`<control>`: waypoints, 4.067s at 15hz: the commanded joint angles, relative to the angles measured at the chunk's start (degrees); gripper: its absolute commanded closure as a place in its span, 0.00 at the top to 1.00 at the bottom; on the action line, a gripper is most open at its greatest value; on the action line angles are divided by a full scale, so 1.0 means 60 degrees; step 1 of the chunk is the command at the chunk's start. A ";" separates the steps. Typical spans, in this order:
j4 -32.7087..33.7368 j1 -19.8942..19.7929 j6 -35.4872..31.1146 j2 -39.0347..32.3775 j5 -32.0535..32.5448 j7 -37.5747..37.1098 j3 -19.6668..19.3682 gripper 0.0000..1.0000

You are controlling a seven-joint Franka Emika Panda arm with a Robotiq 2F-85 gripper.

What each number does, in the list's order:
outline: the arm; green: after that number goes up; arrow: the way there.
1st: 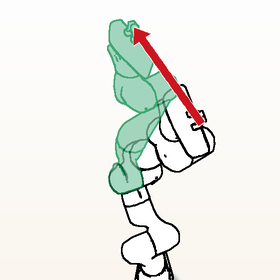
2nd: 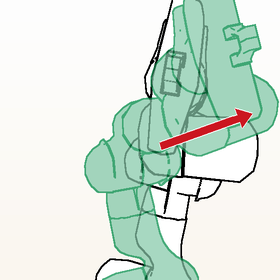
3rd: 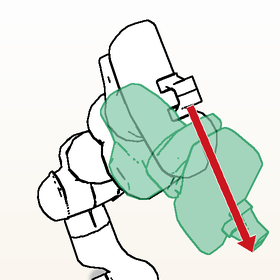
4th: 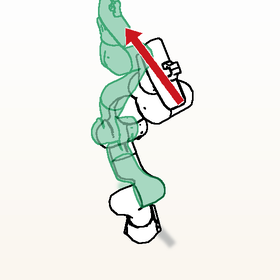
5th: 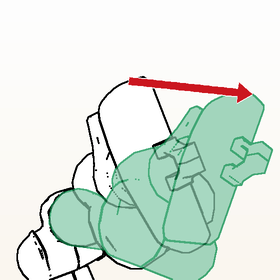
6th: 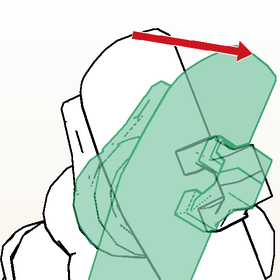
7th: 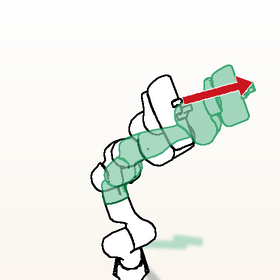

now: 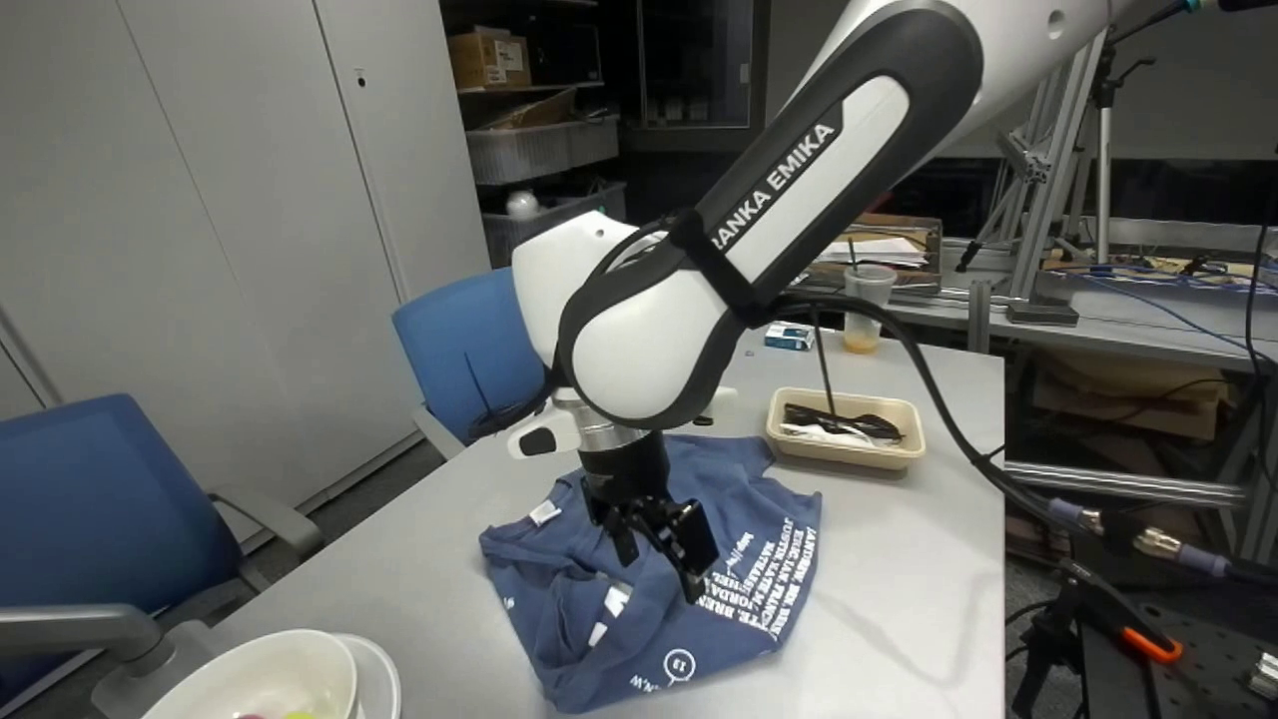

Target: Unfold the blue shirt

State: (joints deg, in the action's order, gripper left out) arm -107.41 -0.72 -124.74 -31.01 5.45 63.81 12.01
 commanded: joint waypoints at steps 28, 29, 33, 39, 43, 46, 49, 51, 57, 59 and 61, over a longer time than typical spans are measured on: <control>0.0753 0.0445 -0.0774 -0.0977 0.0507 -0.2025 -0.0524 0.01; 0.0734 0.0498 -0.0702 -0.0833 0.0546 -0.2000 -0.0452 0.01; 0.0435 0.0931 -0.0572 -0.0097 0.0782 -0.1582 -0.0007 0.01; -0.0093 0.1238 -0.0413 0.0503 0.0215 0.0310 0.1323 0.01; -0.0367 0.1219 0.0014 0.0239 -0.0274 0.1898 0.1792 0.01; -0.0326 0.1295 0.1085 -0.0066 -0.0384 0.2862 0.1702 0.28; -0.0052 0.1447 0.2399 -0.0323 -0.0201 0.3285 0.1461 0.43; 0.0077 0.1467 0.2973 -0.0365 -0.0162 0.3321 0.1297 0.59; 0.0505 0.1319 0.3148 -0.0053 -0.0536 0.2416 0.0830 0.99; 0.0667 0.1207 0.2910 0.0115 -0.0910 0.2105 0.0755 1.00; 0.0933 0.1186 0.2572 0.0156 -0.1275 0.1550 0.0590 1.00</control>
State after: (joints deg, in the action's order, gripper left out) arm -103.68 6.65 -107.66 -31.24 1.33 76.85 16.65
